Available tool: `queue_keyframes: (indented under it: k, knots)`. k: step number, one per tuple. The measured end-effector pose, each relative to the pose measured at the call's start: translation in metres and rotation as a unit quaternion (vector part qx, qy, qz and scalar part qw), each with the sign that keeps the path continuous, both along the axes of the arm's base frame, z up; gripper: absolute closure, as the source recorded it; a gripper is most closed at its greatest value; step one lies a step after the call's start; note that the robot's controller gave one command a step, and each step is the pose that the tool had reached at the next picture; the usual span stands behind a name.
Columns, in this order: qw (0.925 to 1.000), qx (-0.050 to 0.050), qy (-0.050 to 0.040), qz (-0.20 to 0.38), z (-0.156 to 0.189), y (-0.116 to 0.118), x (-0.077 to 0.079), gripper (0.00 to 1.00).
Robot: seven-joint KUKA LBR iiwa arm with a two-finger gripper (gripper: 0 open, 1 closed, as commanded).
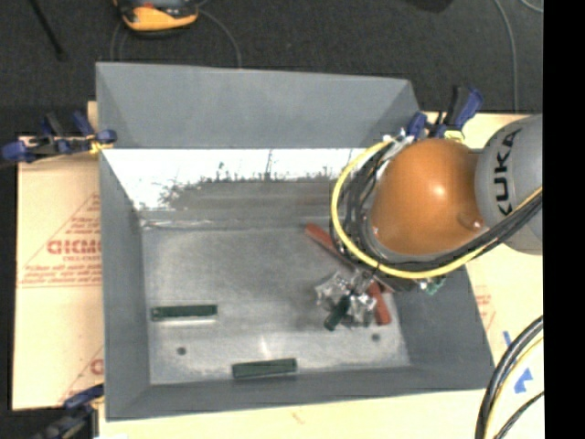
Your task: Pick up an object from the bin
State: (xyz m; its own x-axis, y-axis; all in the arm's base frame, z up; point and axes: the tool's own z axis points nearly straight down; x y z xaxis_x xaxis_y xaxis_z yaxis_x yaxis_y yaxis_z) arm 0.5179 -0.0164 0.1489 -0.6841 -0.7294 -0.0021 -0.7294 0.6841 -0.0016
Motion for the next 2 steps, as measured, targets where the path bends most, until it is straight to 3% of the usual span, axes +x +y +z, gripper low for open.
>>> queue_keyframes:
  k: [2]
  knots:
    - [1.0,0.0,-0.0004,-0.001,0.0124,-0.0001,0.0004,1.0]
